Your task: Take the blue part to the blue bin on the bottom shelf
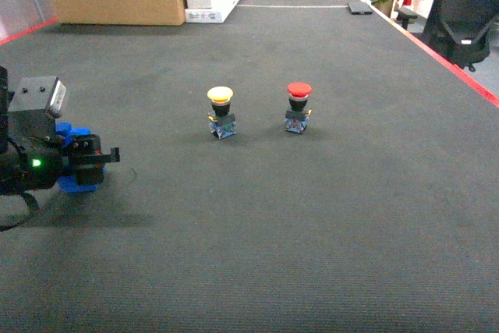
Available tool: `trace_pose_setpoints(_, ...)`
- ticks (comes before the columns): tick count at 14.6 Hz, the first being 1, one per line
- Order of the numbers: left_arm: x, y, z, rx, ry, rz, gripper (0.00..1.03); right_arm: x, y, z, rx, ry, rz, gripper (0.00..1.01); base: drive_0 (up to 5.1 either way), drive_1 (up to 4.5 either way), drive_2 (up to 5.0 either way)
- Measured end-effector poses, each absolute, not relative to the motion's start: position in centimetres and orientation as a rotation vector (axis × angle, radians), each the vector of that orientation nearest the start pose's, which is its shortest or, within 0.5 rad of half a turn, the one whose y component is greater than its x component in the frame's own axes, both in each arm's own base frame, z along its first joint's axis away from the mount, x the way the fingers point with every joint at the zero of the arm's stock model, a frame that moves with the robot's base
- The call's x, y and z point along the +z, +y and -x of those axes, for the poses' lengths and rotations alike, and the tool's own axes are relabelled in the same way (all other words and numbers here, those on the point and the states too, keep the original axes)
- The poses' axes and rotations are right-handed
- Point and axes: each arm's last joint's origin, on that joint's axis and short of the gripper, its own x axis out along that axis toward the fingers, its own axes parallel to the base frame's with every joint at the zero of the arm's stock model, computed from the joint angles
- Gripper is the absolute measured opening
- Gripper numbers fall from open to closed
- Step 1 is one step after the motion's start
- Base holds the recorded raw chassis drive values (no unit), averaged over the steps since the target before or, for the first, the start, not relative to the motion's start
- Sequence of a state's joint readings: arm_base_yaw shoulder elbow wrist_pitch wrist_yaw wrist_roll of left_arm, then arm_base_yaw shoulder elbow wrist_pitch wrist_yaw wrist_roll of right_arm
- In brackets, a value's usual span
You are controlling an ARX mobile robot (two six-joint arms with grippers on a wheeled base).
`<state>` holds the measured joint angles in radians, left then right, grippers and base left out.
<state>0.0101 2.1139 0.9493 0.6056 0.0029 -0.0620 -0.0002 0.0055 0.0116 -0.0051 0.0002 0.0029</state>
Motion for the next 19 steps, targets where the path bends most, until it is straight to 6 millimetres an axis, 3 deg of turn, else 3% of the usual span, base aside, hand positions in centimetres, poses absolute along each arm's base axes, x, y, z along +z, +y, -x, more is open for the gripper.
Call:
trace_pose_setpoints(3, 11.5, 0.3, -34.3, 0.071, 0.441, 0.071, 0.44, 16.7, 0.0, -9.7, 0.0, -0.001, -0.003, 0.98, 0.0, 0.0, 0.0)
trace_pose_setpoints(5, 17.1, -0.2, -30.9, 0.086, 0.306, 0.062, 0.44, 16.7, 0.0, -9.7, 0.0, -0.001, -0.003, 0.98, 0.0, 0.0, 0.0)
trace_pose_setpoints(6, 18.9, -0.6, -29.4, 0.08, 0.26, 0.061, 0.44, 16.7, 0.0, -9.7, 0.0, -0.001, -0.003, 0.98, 0.0, 0.0, 0.0)
trace_pose_setpoints(8, 21.8, -2.0, -24.3, 0.096, 0.191, 0.068, 0.44, 16.7, 0.0, -9.7, 0.0, -0.001, -0.003, 0.98, 0.0, 0.0, 0.0)
trace_pose_setpoints(11, 23.2, -2.7, -17.6, 0.14, 0.146, 0.104, 0.44, 16.7, 0.0, -9.7, 0.0, -0.001, -0.003, 0.98, 0.0, 0.0, 0.0)
trace_pose_setpoints(13, 23.0, -3.0, -14.9, 0.132, 0.142, 0.123, 0.44, 16.7, 0.0, -9.7, 0.0, -0.001, -0.003, 0.98, 0.0, 0.0, 0.0)
trace_pose_setpoints(16, 22.1, -3.3, -11.7, 0.126, 0.131, 0.135, 0.44, 16.7, 0.0, -9.7, 0.0, -0.001, -0.003, 0.98, 0.0, 0.0, 0.0)
trace_pose_setpoints(19, 22.1, -3.3, -11.3, 0.127, 0.113, 0.14, 0.44, 16.7, 0.0, -9.7, 0.0, -0.001, -0.003, 0.98, 0.0, 0.0, 0.0)
